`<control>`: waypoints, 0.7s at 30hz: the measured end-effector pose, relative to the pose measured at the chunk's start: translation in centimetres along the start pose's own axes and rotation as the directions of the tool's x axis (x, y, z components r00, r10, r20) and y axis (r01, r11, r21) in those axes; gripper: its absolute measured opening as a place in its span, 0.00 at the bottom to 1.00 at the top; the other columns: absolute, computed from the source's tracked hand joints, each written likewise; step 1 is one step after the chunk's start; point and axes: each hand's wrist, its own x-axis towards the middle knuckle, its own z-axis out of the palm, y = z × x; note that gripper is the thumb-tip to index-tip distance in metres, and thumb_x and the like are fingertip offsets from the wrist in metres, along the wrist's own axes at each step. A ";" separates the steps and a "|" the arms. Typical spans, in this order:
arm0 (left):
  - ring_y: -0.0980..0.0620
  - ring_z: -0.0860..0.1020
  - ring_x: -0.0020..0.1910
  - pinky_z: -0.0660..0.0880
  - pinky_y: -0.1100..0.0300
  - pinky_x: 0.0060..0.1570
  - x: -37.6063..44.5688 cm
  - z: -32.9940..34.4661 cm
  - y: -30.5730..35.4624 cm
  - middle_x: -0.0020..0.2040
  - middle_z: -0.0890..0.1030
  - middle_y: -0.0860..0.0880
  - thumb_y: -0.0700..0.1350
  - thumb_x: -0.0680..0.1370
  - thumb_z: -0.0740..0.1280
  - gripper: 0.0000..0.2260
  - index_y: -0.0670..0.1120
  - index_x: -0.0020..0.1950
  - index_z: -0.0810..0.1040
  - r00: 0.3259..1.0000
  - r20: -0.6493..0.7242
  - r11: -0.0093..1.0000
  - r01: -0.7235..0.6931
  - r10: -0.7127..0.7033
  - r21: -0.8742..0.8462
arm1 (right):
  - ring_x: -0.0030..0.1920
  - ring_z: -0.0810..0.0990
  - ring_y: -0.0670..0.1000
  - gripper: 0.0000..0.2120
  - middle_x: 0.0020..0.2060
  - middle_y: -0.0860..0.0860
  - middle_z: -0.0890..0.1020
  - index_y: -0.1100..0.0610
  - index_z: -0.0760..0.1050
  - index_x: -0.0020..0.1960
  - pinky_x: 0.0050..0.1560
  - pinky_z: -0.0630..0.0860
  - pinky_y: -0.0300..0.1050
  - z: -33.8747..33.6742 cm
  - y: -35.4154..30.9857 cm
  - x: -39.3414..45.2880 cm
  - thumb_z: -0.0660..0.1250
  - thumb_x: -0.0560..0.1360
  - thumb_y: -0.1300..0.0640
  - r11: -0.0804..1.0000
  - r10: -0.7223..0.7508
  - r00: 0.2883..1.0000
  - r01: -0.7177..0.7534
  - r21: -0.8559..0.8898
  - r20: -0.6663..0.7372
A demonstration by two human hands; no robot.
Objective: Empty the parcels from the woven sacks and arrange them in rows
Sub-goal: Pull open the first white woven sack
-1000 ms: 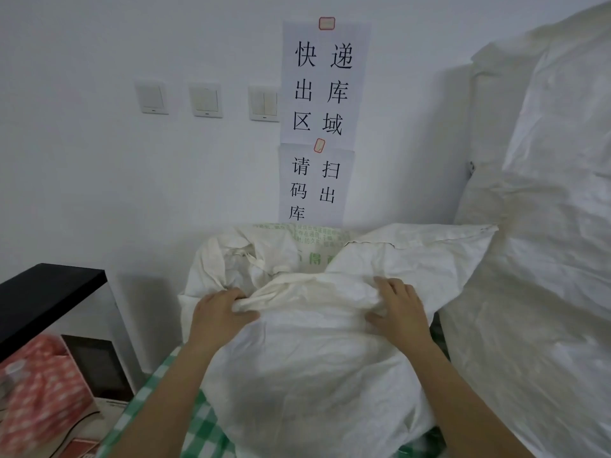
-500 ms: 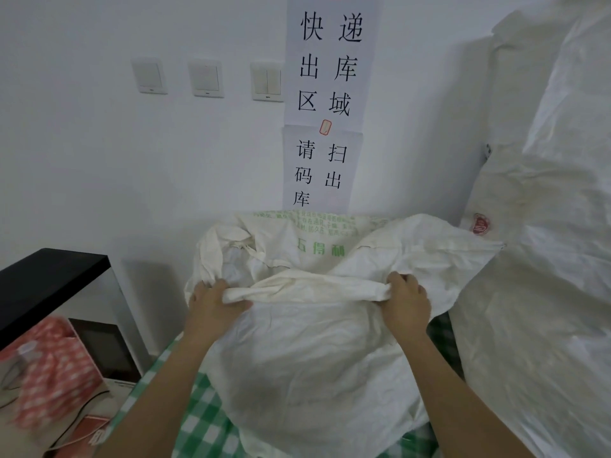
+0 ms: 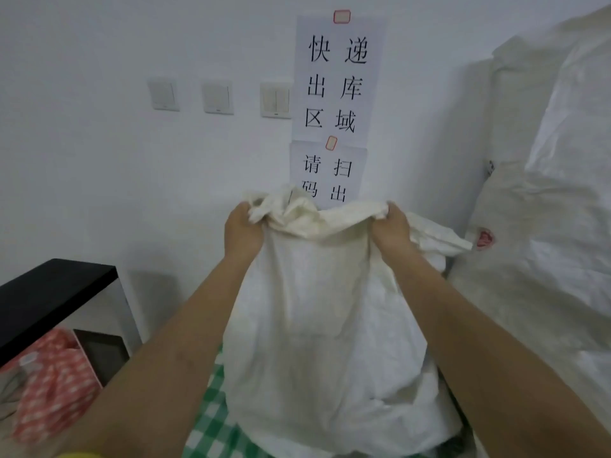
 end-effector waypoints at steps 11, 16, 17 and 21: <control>0.48 0.74 0.49 0.67 0.58 0.42 -1.8 2.5 2.5 0.50 0.75 0.45 0.43 0.77 0.65 0.06 0.43 0.51 0.70 0.927 0.373 0.999 0.025 -0.036 0.034 | 0.60 0.76 0.57 0.11 0.57 0.58 0.79 0.62 0.74 0.58 0.55 0.69 0.46 0.6 1.2 -2.9 0.60 0.78 0.61 0.947 0.078 0.923 0.049 -0.318 0.376; 0.49 0.74 0.51 0.69 0.58 0.47 -2.1 1.3 2.0 0.53 0.74 0.48 0.44 0.76 0.66 0.09 0.47 0.53 0.68 0.934 0.354 0.997 0.069 -0.055 -0.028 | 0.53 0.73 0.52 0.08 0.56 0.55 0.77 0.57 0.68 0.56 0.48 0.66 0.43 -0.9 1.0 -3.2 0.59 0.78 0.61 0.944 0.084 0.884 0.078 -0.321 0.460; 0.48 0.74 0.54 0.70 0.57 0.50 -2.2 1.3 1.7 0.55 0.74 0.47 0.45 0.76 0.66 0.10 0.48 0.53 0.68 0.932 0.355 0.997 0.081 -0.074 -0.006 | 0.53 0.73 0.51 0.11 0.58 0.55 0.76 0.58 0.68 0.59 0.49 0.67 0.43 -1.1 1.1 -3.4 0.60 0.78 0.60 0.947 0.092 0.868 0.076 -0.313 0.488; 0.44 0.73 0.59 0.70 0.53 0.56 -2.7 0.6 0.5 0.59 0.74 0.46 0.48 0.77 0.66 0.14 0.47 0.61 0.69 0.957 0.271 0.994 0.097 -0.104 0.040 | 0.61 0.71 0.51 0.26 0.61 0.50 0.71 0.58 0.62 0.69 0.54 0.72 0.44 -2.0 2.8 -4.7 0.68 0.75 0.52 0.981 0.030 0.886 0.064 -0.186 0.464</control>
